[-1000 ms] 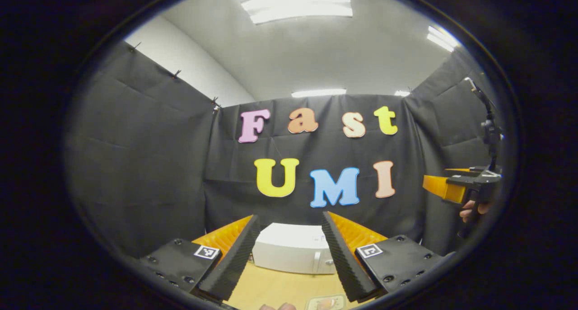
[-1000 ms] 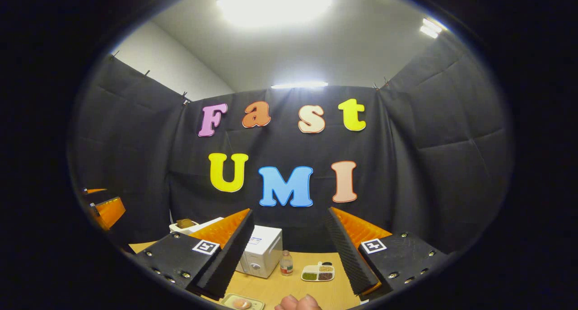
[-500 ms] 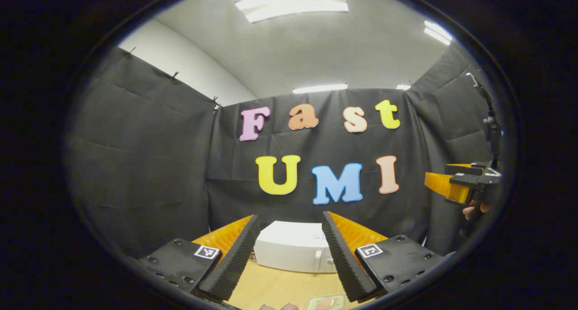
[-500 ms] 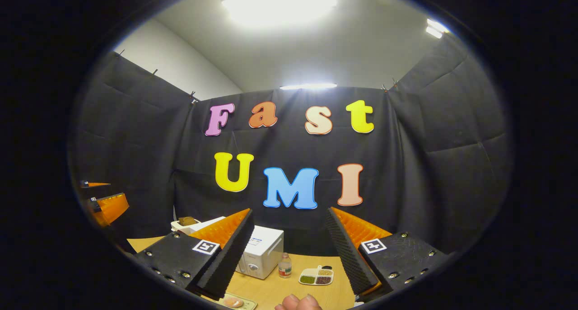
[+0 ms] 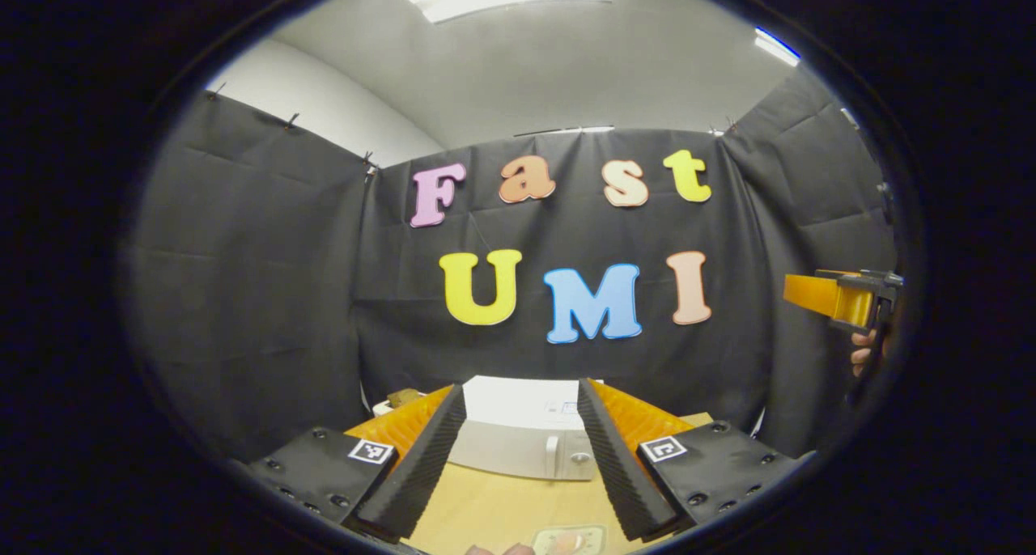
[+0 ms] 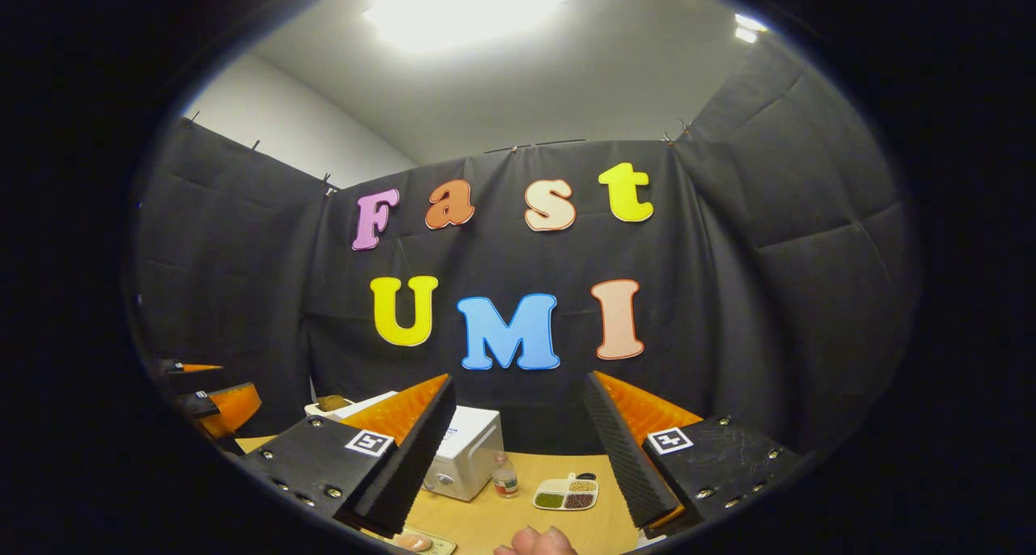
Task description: Open the microwave oven with the left hand, put the food in, and close the microwave oven.
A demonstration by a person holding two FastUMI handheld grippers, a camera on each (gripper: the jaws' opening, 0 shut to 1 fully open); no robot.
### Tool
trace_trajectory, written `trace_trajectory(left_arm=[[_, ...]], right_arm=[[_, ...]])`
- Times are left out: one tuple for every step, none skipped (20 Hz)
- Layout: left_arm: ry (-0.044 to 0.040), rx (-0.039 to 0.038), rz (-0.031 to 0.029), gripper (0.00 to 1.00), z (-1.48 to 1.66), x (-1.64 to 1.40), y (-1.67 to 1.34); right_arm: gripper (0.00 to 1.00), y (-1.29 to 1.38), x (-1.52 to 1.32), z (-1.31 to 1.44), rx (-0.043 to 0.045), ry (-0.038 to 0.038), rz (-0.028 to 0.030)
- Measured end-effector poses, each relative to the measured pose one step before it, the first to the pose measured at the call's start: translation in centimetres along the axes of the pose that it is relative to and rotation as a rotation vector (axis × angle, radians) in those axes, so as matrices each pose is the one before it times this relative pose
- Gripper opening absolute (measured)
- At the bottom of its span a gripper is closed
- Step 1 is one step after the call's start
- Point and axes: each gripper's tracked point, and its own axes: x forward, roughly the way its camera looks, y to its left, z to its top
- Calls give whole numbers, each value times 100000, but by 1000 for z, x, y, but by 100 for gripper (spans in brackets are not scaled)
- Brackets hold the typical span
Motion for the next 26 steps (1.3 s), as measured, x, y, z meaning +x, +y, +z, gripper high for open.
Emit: trace_trajectory(left_arm=[[-104, -242, -1270, 97, -856, 1110, 62], [-27, -811, -1531, 99, -799, 1219, 46], [1423, -801, -1631, 99, -1261, 1326, 207], [1111, -705, -1749, 100, -1037, 1175, 143], [159, -188, -2252, 100, -1081, 1375, 519], [511, 485, -1307, 100, -1152, 1255, 481], [1144, 768, -857, 99, -1688, 1229, 729], [289, 336, -969, 99, -1500, 1297, 569], [23, 199, -1324, 100, -1543, 1381, 247], [889, 570, -1579, 95, -1491, 1408, 75], [1612, 1336, -1944, 99, -1874, 1244, -75], [848, 1748, -1737, 99, -1361, 1135, -257], [1187, 1136, -2404, 99, -1506, 1347, -495], [2582, 373, -3031, 97, -1920, 1276, -855], [3036, 311, -1981, 95, -2021, 1253, -527], [2002, -15, -978, 98, -1812, 1286, -63], [2140, -237, -544, 100, -1592, 1315, -229], [1903, 38, -713, 100, -1326, 1130, -341], [1838, 412, -742, 100, -1356, 1081, -420], [1425, 604, -595, 95, -1120, 1134, -342], [2420, 484, -704, 98, -1326, 925, -112], [1181, -348, -942, 100, -885, 1120, -273], [1443, -849, -1933, 94, -969, 1092, -471], [2130, -1157, -1208, 97, -1017, 1168, -311], [2226, -801, -1133, 94, -1049, 1215, -90], [2039, -556, 85, 91, -779, 963, 144]], right_arm=[[98, 177, 269, -23, 490, -1, -936], [98, 130, 359, -20, -297, -443, -1784], [98, 112, 418, 27, -136, -5, -2439], [98, 418, 418, -418, -53, 664, -2167], [98, 515, 249, -114, -801, 209, -2191], [98, 271, 252, -143, -1792, 4, -2807], [98, 192, 136, -93, -2140, -267, -2618], [98, -24, 53, 9, -3147, -741, -3745], [98, -430, -76, 280, -2649, -1951, -4821], [98, -208, 72, 562, -1314, -2766, -4355], [98, 297, 38, 293, -680, -795, -2357], [98, 499, -62, -592, -1130, 1412, -1593], [98, 228, 184, -362, -1545, 1661, -1562], [98, 119, 342, -150, -1846, 940, -1018], [98, 77, 345, -231, -2368, 1406, -1163], [98, -1, 406, -637, -2430, 1808, -1185], [98, 88, 283, -128, -1292, 510, -1264], [98, -134, 162, -22, -314, 531, -1591], [98, -77, 225, -247, 33, 1147, -1399], [98, 230, 172, -588, -354, 1156, -376], [98, 94, 304, -536, -1303, 1453, -657], [98, -173, 382, -551, -1439, 1435, -1062], [98, 95, 269, -499, -647, 1707, -457], [98, 279, 158, -360, -128, 1252, -5], [98, 99, 102, -327, -718, 1081, -244], [98, -95, 317, -213, -1174, 647, -602]])
